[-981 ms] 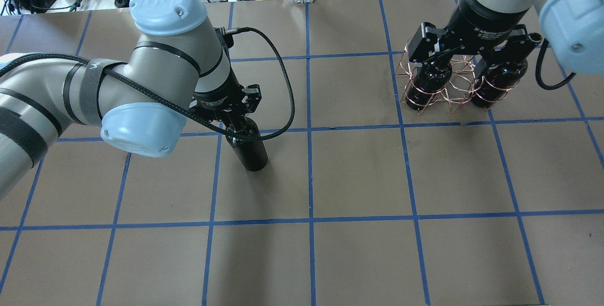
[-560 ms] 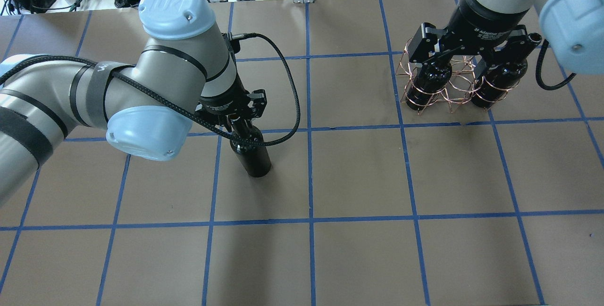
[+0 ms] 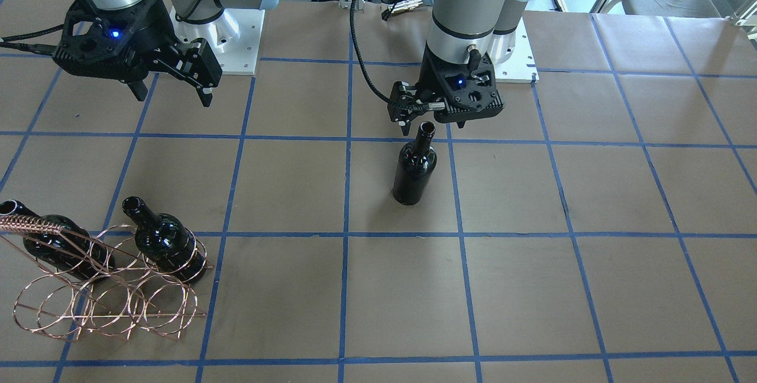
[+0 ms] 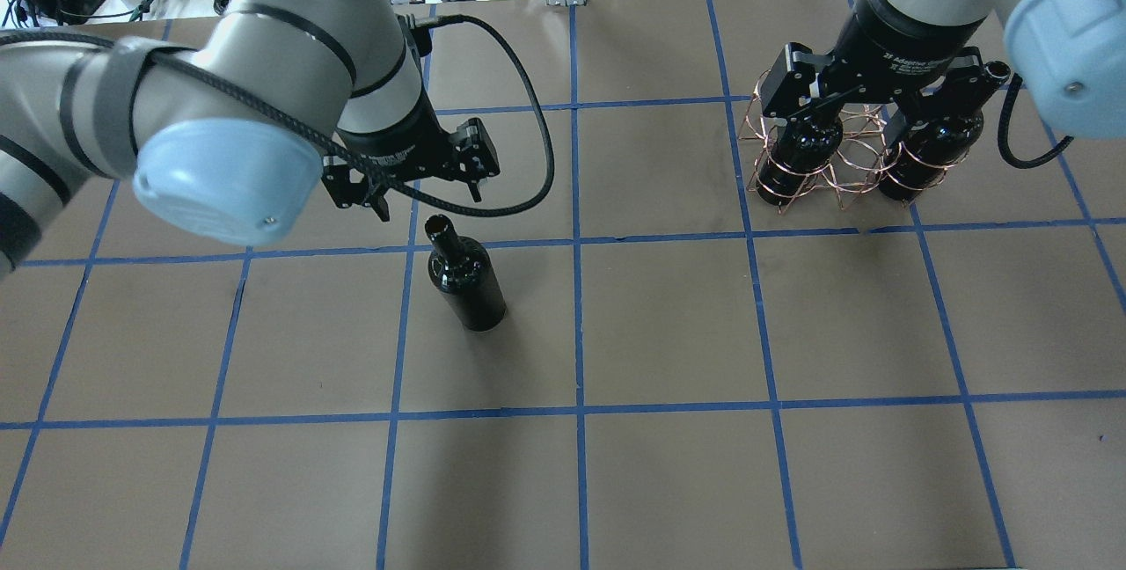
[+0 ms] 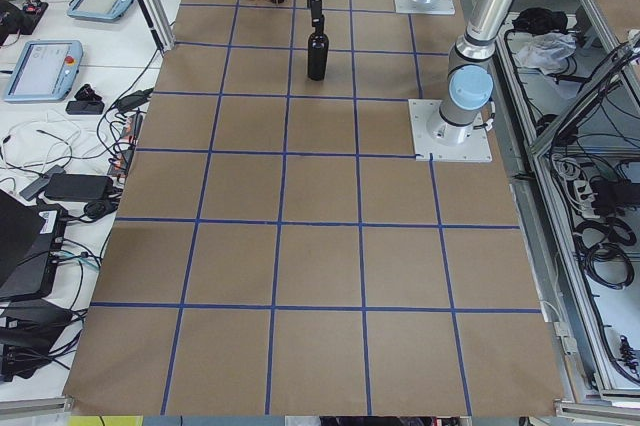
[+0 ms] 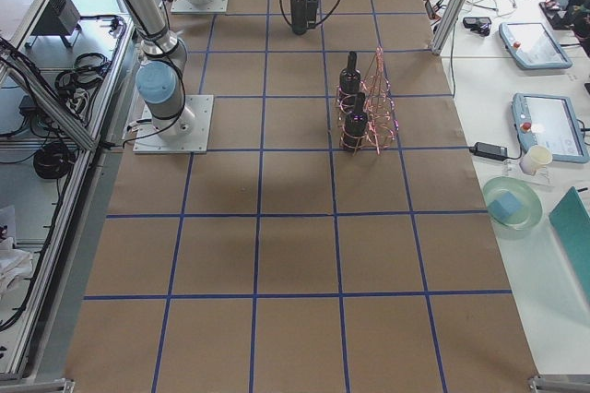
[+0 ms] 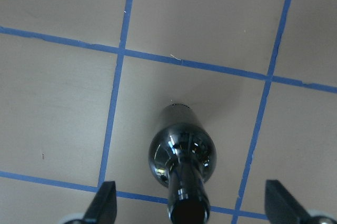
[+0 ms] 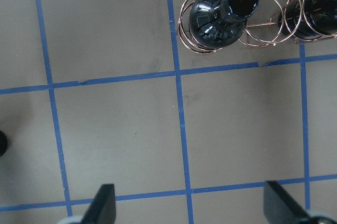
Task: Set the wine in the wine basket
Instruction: 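Set the bottle upright on the table and open the left gripper, then raise the left gripper away from the standing bottle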
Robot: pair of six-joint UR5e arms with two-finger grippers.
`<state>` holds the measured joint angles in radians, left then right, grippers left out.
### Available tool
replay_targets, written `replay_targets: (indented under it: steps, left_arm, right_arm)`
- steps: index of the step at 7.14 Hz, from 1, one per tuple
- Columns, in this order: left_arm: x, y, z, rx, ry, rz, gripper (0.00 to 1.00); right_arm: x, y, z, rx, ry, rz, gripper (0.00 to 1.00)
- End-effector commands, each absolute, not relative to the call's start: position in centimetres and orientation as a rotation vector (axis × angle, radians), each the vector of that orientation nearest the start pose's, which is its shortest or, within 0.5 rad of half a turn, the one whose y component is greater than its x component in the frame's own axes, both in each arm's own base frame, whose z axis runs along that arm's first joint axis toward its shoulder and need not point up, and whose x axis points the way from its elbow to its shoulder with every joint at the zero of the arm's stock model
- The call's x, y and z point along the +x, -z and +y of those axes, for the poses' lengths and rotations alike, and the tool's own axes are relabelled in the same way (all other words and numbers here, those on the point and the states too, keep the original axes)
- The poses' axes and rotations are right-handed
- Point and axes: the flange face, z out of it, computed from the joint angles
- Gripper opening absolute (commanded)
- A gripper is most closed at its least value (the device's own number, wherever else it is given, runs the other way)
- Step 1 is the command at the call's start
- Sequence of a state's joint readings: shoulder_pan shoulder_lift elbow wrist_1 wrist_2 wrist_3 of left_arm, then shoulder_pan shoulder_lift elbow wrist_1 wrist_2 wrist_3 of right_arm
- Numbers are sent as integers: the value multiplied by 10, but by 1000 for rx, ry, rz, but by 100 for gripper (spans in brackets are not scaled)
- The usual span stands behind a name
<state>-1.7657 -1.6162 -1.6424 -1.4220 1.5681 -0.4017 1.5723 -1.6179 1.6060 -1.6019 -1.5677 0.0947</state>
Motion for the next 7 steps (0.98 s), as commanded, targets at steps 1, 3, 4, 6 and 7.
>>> replay_targets:
  steps: [1,3,4,6,7]
  left_arm:
    - [-171,-510,-508,-224,159,3147,100]
    - [-109,-516,-525,-274,188,3137,100]
    - [-86,-512,-532,-224,183,3131,100]
    - [-64,-510,-527,-240,150,3093,100]
    - [-62,-511,-525,-161,149,3052,100]
  right_arm:
    - [134,-497,-476,144,67,3132,100]
    - [134,-496,-476,144,65,3133,100]
    - [134,-496,-476,142,65,3133,100]
    - [134,-496,-476,142,67,3133,100]
    - [134,-497,-476,139,69,3133,100]
